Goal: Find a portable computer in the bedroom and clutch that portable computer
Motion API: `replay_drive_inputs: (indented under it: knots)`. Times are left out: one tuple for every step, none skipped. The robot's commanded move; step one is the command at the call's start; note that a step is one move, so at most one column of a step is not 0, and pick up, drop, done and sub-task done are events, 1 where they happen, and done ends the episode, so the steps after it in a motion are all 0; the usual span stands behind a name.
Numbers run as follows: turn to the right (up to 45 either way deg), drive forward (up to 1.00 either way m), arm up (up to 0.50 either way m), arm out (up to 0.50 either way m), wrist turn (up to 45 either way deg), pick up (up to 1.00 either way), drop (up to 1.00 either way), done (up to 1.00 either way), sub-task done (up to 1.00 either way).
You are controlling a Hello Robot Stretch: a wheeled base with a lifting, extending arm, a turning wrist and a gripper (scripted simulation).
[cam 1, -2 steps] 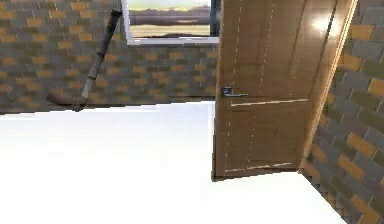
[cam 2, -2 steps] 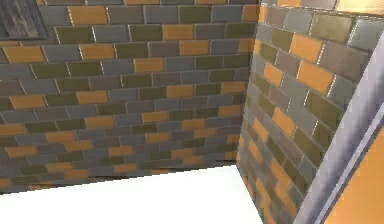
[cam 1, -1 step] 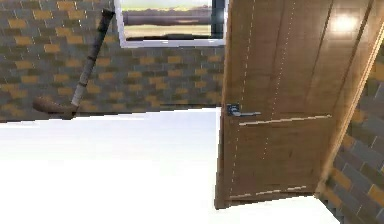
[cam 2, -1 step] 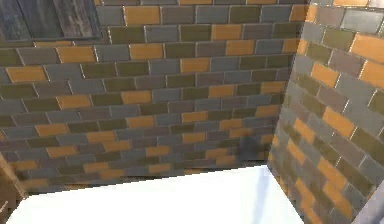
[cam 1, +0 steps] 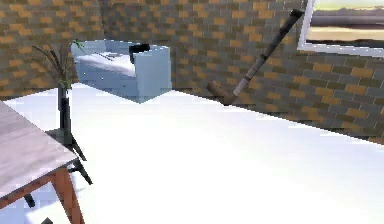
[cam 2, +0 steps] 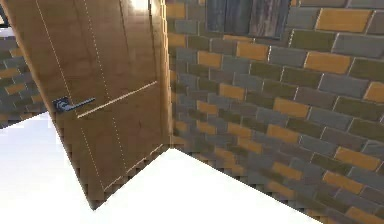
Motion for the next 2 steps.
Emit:
replay_drive_inputs:
  knots:
    - [-15.0, 0.00, 0.00, 0.00, 0.0, 0.00, 0.00, 0.00, 0.00]
    - [0.0, 1.00, 0.00, 0.00, 0.0, 0.00, 0.00, 0.00, 0.00]
